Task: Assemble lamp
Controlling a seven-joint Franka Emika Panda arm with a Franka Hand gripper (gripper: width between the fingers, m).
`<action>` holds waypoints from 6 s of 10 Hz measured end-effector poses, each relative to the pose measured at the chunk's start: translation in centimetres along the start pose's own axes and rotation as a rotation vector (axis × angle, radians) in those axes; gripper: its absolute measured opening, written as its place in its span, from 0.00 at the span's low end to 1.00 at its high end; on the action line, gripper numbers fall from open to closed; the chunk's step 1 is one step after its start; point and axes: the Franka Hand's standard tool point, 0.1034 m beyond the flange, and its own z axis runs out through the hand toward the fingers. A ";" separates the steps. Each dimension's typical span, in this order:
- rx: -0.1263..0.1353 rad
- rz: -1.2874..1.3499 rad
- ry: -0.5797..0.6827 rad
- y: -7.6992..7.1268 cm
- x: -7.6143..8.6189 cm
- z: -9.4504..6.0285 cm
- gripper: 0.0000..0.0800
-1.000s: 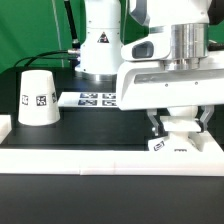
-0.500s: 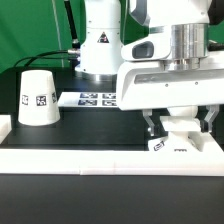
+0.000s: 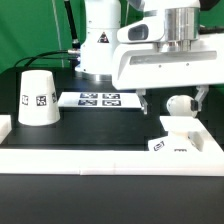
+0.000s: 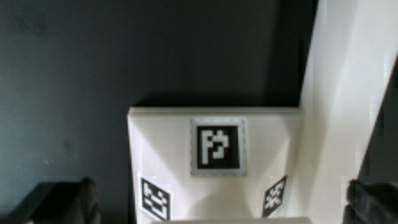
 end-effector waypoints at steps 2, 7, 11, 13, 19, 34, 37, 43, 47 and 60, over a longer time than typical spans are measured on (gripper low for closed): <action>0.000 -0.001 -0.006 -0.2 -1.4 -0.9 0.87; 0.008 0.064 -0.008 -0.5 -2.8 -0.2 0.87; 0.022 0.077 -0.034 -2.8 -4.5 -0.2 0.87; 0.030 0.082 -0.031 -3.3 -4.7 -0.4 0.87; 0.030 0.064 -0.049 -5.7 -7.1 0.0 0.87; 0.005 0.002 -0.207 -5.3 -10.7 1.6 0.87; -0.010 0.005 -0.409 -5.5 -10.9 1.7 0.87; -0.029 0.001 -0.781 -5.9 -11.1 1.8 0.87; -0.042 0.002 -1.021 -5.5 -12.0 2.2 0.87; -0.049 0.020 -1.042 -5.2 -12.9 4.6 0.72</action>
Offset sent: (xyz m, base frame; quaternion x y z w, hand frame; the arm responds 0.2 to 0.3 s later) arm 0.0000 0.0000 0.0000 0.0000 0.0000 0.0000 1.0000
